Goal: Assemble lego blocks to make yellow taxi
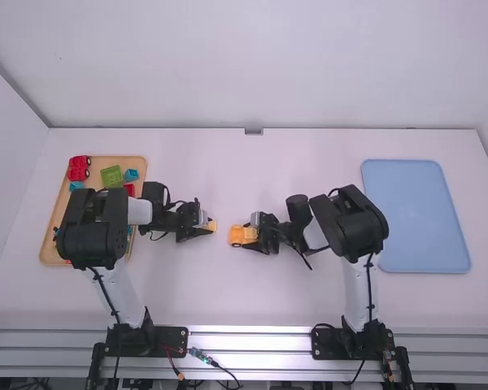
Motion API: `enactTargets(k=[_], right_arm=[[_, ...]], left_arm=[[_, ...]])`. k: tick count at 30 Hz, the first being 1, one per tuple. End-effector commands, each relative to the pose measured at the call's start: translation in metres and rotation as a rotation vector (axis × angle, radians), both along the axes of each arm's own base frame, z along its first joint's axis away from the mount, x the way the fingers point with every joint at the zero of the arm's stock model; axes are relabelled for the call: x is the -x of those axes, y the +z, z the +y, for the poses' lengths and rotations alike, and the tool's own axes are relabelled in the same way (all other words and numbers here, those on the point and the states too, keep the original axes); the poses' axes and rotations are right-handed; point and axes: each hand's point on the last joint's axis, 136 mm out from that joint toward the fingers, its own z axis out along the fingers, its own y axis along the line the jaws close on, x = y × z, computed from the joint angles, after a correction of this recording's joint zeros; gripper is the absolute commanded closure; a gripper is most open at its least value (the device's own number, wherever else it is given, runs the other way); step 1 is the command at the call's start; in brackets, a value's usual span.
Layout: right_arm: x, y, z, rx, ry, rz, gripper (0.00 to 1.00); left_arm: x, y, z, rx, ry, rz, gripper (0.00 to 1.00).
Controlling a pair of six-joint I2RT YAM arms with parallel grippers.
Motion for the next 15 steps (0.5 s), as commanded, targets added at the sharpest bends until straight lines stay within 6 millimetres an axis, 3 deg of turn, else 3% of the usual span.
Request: enactTargets(k=[1,12,15], right_arm=[[-0.004,-0.017,-0.006,0.065,-0.041,0.024,0.51],[-0.004,-0.018,-0.005,0.073,-0.025,0.027,0.51],[-0.003,-0.018,-0.006,0.073,-0.024,0.025,0.51]], left_arm=[[0.006,0.005,-0.006,0.046,-0.026,-0.004,0.70],[0.003,0.011,-0.008,0.078,-0.008,0.028,0.83],[-0.004,0.023,-0.010,0.120,0.017,0.087,0.95]])
